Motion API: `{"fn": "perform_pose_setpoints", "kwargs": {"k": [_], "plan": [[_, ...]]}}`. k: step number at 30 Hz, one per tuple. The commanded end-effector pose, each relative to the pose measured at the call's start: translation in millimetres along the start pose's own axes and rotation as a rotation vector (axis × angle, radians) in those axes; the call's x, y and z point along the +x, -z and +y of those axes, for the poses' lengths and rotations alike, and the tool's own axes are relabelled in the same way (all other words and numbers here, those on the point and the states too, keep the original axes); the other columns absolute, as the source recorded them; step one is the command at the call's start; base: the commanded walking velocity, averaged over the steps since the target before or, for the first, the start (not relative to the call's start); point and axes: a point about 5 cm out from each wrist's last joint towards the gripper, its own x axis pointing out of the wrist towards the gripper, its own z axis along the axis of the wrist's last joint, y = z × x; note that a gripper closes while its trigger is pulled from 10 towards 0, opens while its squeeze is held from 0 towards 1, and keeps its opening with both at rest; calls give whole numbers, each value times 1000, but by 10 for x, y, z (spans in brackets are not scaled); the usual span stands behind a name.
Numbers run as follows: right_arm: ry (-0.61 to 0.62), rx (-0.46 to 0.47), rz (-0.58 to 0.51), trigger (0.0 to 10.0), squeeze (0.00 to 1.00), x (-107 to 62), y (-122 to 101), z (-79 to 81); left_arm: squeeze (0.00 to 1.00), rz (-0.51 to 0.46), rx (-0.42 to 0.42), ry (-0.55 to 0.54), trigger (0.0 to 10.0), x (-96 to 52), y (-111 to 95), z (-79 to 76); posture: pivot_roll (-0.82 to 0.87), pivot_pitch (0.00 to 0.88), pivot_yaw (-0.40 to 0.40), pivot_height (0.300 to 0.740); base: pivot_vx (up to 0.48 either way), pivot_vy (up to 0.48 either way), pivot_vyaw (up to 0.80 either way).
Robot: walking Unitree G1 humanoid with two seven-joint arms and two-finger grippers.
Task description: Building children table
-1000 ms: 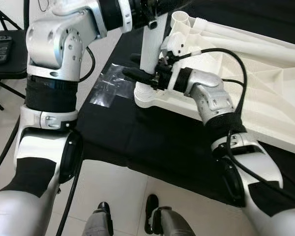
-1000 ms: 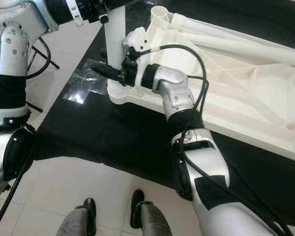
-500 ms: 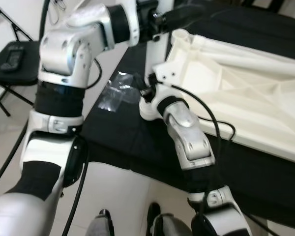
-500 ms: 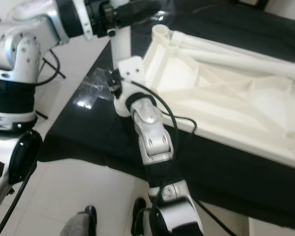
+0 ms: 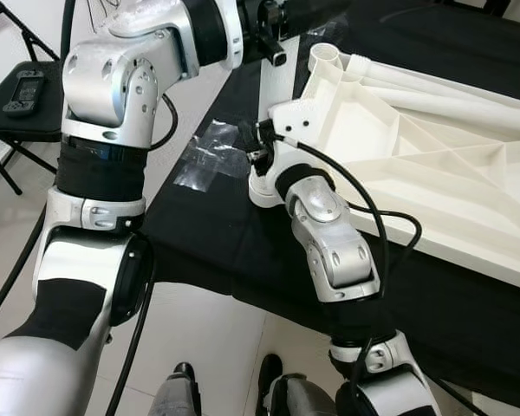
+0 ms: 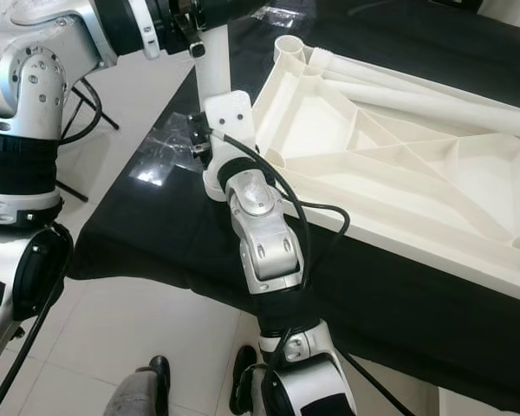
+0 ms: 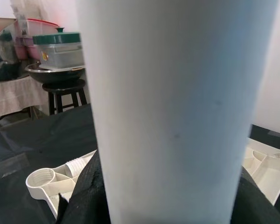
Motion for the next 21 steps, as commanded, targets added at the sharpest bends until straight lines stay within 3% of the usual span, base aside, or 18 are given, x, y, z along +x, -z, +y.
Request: {"fn": "perform_pose_setpoints", "kwargs": {"k": [1,13,18,19,21], "plan": [[-70,130,188,10000,0,-66,423,364,0,3,13,187,0,203,19,-256,129,316,-55,740,0,0,0],[-47,129,174,10000,0,-23,337,236,0,6,13,224,0,236,11,-262,129,315,-46,740,0,0,0],[-66,112,119,10000,0,43,261,133,0,3,14,246,0,253,1,-299,129,315,-44,740,0,0,0],[-105,92,71,10000,1000,84,193,78,0,1,13,253,0,258,-1,-310,130,314,-44,740,0,0,0],[-214,80,-7,10000,1000,158,56,-13,0,-1,11,263,0,261,-1,-317,131,315,-44,740,0,0,0]]}}
